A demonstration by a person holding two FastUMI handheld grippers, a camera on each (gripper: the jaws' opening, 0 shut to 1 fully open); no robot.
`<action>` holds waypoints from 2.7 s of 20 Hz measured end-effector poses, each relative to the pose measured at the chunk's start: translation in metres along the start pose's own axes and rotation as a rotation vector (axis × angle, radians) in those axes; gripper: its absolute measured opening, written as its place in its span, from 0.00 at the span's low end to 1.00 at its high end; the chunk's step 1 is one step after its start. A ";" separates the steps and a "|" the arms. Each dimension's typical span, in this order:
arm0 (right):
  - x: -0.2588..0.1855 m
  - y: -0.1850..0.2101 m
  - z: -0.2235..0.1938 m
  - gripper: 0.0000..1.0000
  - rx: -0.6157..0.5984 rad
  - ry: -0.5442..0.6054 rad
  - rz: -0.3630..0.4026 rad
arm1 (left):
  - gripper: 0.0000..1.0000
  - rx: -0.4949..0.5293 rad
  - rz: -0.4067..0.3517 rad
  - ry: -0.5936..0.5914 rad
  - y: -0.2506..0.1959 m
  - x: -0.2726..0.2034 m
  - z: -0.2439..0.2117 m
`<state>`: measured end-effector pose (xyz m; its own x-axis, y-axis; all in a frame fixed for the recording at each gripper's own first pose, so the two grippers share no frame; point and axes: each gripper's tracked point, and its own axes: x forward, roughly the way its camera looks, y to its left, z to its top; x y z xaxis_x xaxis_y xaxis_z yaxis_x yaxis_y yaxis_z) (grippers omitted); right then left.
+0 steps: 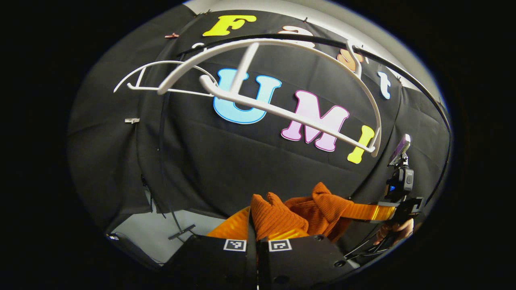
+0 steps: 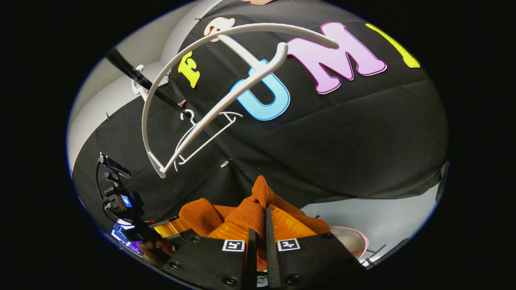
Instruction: Grasp the clothes on the hanger with both hands and then place them into the laundry hamper below.
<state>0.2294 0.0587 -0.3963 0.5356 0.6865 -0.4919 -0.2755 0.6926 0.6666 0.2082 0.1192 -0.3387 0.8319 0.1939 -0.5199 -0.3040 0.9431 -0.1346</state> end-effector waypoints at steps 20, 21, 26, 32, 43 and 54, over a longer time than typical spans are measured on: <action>0.006 -0.053 -0.110 0.15 0.109 0.331 -0.195 | 0.06 -0.300 0.144 0.350 0.003 0.034 -0.104; 0.007 -0.056 -0.111 0.15 0.106 0.336 -0.209 | 0.06 -0.287 0.165 0.362 0.005 0.035 -0.110; 0.001 -0.067 -0.101 1.00 0.073 0.333 -0.255 | 0.95 -0.199 0.266 0.447 0.020 0.028 -0.127; 0.004 -0.072 -0.098 0.99 0.077 0.335 -0.262 | 0.96 -0.240 0.253 0.423 0.023 0.027 -0.123; -0.027 -0.035 -0.104 0.99 0.082 0.258 -0.277 | 0.96 -0.263 0.117 0.324 0.009 -0.017 -0.100; -0.100 0.077 -0.111 0.99 -0.017 0.015 -0.306 | 0.96 -0.073 -0.123 0.124 0.002 -0.141 -0.039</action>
<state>0.0662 0.0676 -0.3579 0.5842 0.4480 -0.6767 -0.1167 0.8715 0.4762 0.0717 0.0831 -0.2986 0.8024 0.0392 -0.5955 -0.2399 0.9348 -0.2617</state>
